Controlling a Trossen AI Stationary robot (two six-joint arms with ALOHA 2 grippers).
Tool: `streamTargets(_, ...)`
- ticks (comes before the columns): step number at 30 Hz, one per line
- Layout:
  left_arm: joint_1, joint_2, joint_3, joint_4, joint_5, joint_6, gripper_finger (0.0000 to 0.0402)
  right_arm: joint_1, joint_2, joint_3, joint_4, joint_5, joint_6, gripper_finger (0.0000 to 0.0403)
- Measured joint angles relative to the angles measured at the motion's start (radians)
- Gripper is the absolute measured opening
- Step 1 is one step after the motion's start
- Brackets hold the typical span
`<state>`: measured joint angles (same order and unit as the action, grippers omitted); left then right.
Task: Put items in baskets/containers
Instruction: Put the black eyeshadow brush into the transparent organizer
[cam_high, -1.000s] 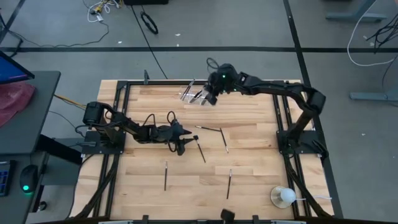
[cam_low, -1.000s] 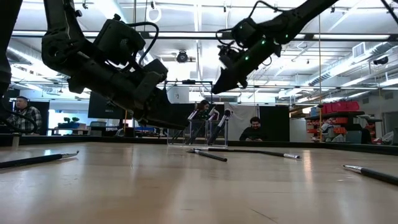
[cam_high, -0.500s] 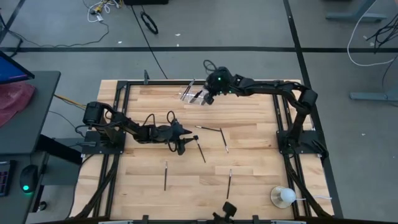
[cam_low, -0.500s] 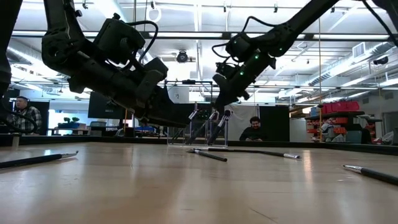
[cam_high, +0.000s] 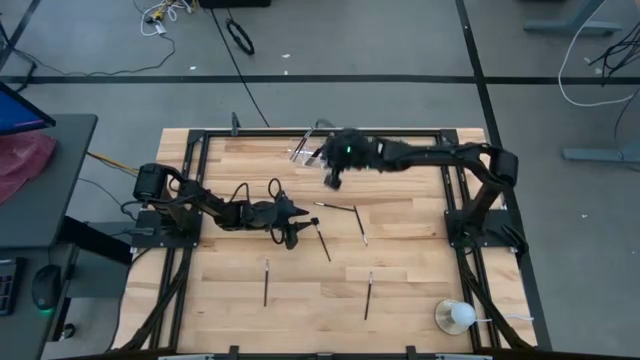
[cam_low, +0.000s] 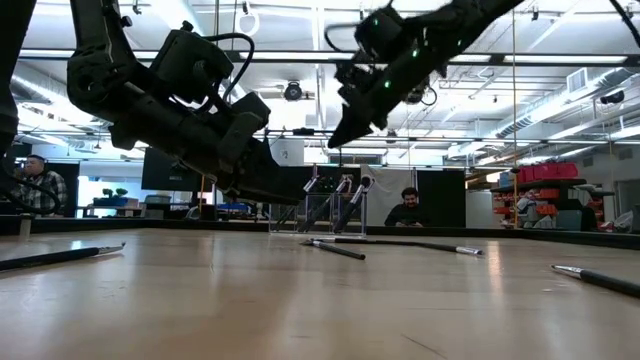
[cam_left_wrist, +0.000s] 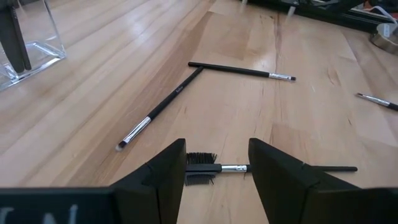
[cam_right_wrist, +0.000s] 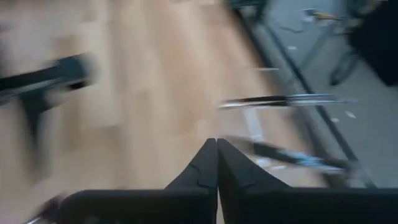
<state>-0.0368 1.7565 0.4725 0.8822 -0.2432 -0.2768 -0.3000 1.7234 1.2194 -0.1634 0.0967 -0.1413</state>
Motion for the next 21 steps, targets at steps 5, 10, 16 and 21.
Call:
streamTargets(5, -0.001, 0.000, 0.000, 0.000, 0.000, 0.001, 0.0181, 0.160, -0.024, -0.051, -0.051, 0.037, 0.043, 0.0002)
streamTargets(10, -0.001, 0.000, 0.000, 0.000, 0.000, 0.002, 0.0181, 0.280, -0.073, -0.199, -0.026, 0.181, 0.175, 0.0003)
streamTargets(16, -0.001, 0.000, 0.000, 0.003, -0.006, 0.022, 0.0181, 0.347, -0.112, -0.413, 0.161, 0.178, 0.328, 0.0024)
streamTargets(21, -0.001, 0.000, 0.000, 0.005, -0.011, 0.025, 0.0181, 0.320, -0.106, -0.570, 0.484, 0.153, 0.369, 0.0062)
